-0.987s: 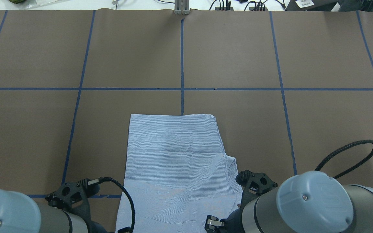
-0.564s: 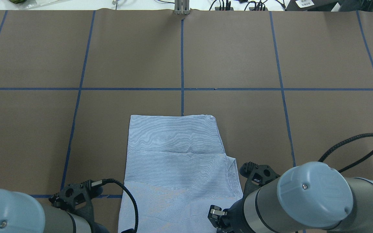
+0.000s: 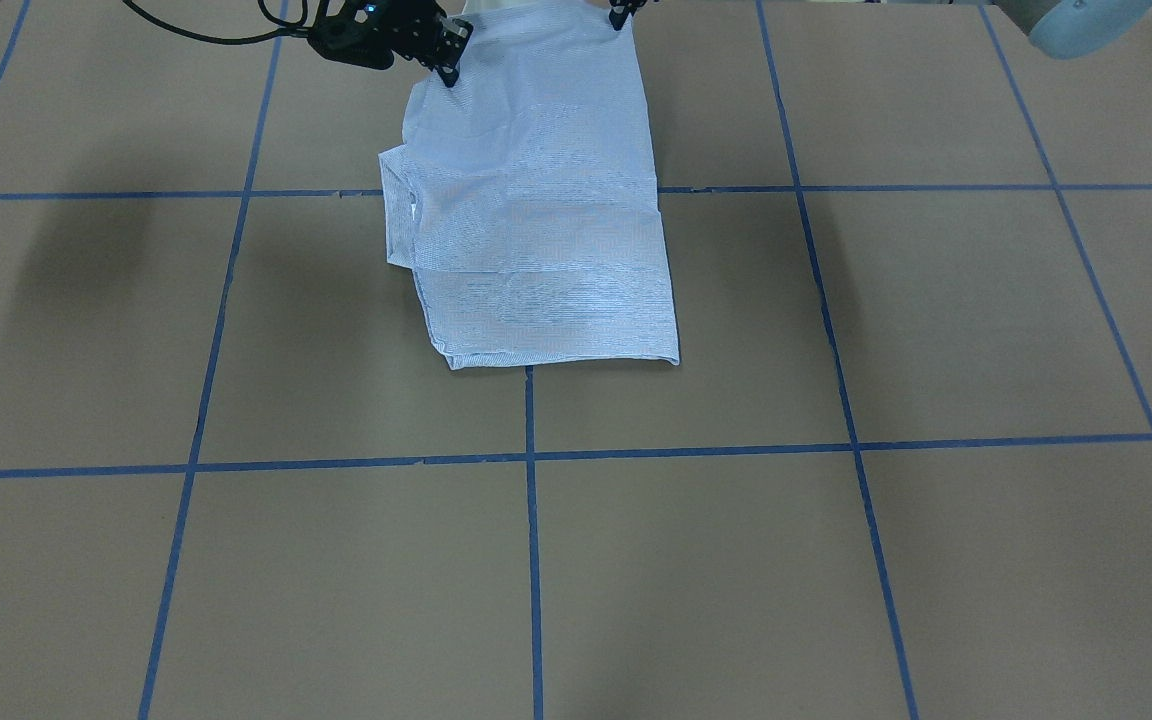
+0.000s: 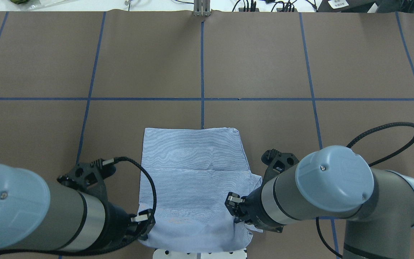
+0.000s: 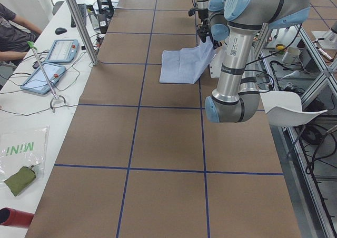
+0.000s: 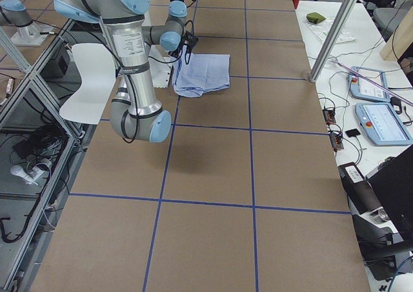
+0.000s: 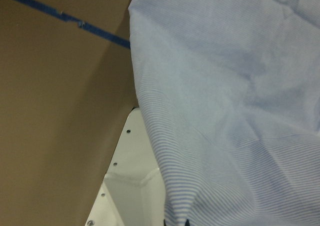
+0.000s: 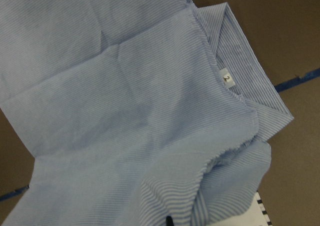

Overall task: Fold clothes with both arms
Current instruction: 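Lift the near edge with both grippers and pull it away from the robot, then lay the lifted edge over the far half with both grippers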

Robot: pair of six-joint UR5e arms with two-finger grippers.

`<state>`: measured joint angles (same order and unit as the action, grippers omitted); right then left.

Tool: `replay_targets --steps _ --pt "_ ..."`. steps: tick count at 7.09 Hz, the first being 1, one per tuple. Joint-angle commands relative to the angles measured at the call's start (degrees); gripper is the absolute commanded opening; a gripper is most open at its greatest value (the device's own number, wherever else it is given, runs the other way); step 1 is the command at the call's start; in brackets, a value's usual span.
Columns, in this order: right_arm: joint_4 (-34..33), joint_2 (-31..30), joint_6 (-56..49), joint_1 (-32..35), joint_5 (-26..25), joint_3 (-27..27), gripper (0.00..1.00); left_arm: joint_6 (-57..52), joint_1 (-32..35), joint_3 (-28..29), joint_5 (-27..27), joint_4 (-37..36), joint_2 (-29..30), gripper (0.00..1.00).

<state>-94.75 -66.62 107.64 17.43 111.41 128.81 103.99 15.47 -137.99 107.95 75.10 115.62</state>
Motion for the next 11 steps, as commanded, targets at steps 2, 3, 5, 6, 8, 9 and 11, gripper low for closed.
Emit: replay_targets --steps 2,3,5,6,8,9,11 --pt "0.35 4.47 -1.46 7.42 -0.14 -8.63 0.0 -4.06 10.07 8.65 3.82 7.47 0.13 0.0" --pt "0.35 4.92 -2.68 9.18 -0.23 -10.23 0.0 -4.5 12.19 12.18 4.37 11.43 0.13 0.0" --pt "0.35 9.9 -3.05 12.17 -0.23 -16.54 0.0 -6.52 14.84 17.21 4.38 15.15 0.05 0.0" --pt "0.35 11.15 -4.27 13.23 -0.31 -18.66 0.0 -7.65 15.81 18.36 4.38 16.56 0.05 0.0" --pt "0.27 13.6 -7.26 15.52 -0.23 -21.83 0.0 -9.5 17.22 18.72 4.99 16.75 -0.56 0.0" --pt "0.26 15.54 -7.62 15.96 -0.23 -23.42 0.0 -10.56 17.66 18.81 6.04 16.57 -0.66 0.0" --pt "2.7 18.09 -9.81 16.14 -0.49 -27.88 0.0 -10.65 17.58 19.95 6.13 16.57 -1.7 0.0"
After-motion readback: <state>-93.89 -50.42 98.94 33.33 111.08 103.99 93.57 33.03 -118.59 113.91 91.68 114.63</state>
